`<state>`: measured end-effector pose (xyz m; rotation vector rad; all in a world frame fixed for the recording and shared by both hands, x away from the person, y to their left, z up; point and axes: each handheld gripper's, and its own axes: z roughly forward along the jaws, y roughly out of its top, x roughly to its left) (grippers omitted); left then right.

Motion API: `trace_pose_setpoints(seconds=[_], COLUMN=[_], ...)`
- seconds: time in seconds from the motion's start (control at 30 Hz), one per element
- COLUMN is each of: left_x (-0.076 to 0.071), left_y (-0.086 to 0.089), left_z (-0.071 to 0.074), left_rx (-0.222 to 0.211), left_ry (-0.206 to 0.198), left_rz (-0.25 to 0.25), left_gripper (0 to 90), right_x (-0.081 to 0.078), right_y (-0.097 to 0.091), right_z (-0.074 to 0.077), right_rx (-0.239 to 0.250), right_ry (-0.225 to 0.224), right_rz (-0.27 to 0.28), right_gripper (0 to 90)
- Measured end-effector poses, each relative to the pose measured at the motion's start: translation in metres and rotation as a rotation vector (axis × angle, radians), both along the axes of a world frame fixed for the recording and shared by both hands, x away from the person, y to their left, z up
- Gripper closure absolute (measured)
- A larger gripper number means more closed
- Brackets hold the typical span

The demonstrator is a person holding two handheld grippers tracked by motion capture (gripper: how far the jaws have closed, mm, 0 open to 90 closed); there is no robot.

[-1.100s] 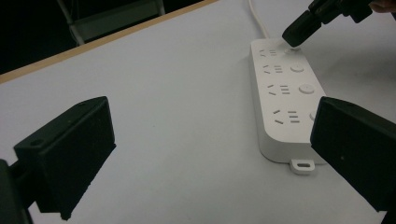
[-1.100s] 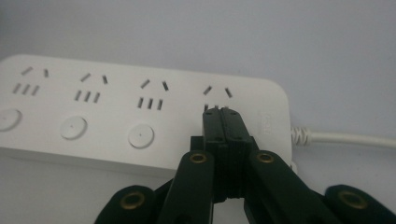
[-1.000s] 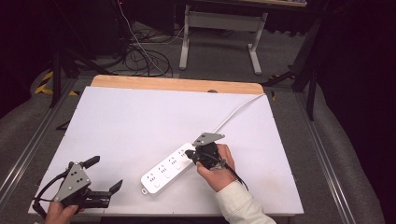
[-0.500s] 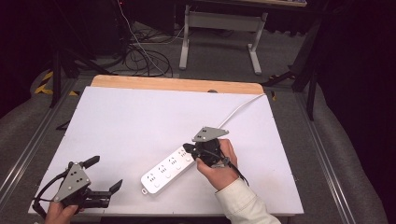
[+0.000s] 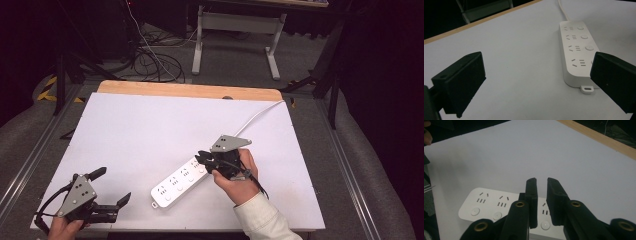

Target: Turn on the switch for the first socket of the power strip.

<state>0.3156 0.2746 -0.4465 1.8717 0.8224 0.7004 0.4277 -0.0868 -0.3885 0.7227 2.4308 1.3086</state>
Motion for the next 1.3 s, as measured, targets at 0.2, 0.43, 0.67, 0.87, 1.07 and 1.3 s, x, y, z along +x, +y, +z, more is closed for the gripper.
trace_pose_setpoints(seconds=[0.2, 0.43, 0.67, 0.87, 1.07, 1.3], left_x=[0.001, 0.001, 0.000, 0.000, 0.000, 0.000], left_y=[0.001, 0.002, 0.003, 0.003, 0.004, 0.004], left_z=[0.000, 0.001, 0.001, 0.001, 0.002, 0.002], left_rx=[-0.004, -0.018, -0.024, -0.018, -0.021, -0.017], left_ry=[0.002, -0.001, -0.001, -0.006, -0.012, -0.011], left_rz=[0.006, 0.016, 0.020, 0.023, 0.026, 0.023], left_gripper=[0.4, 0.4, 0.4, 0.4, 0.4, 0.4], right_x=[-0.006, -0.014, -0.022, -0.027, -0.031, -0.036], right_y=[-0.013, -0.033, -0.052, -0.072, -0.090, -0.112], right_z=[0.014, 0.027, 0.034, 0.032, 0.021, 0.005], right_rx=[0.048, 0.090, 0.105, 0.148, 0.194, 0.250], right_ry=[-0.068, -0.121, -0.149, -0.154, -0.125, -0.057], right_rz=[0.035, 0.034, 0.024, 0.011, 0.007, 0.005], right_gripper=[57.6, 37.9, 25.9, 16.5, 13.4, 12.2])
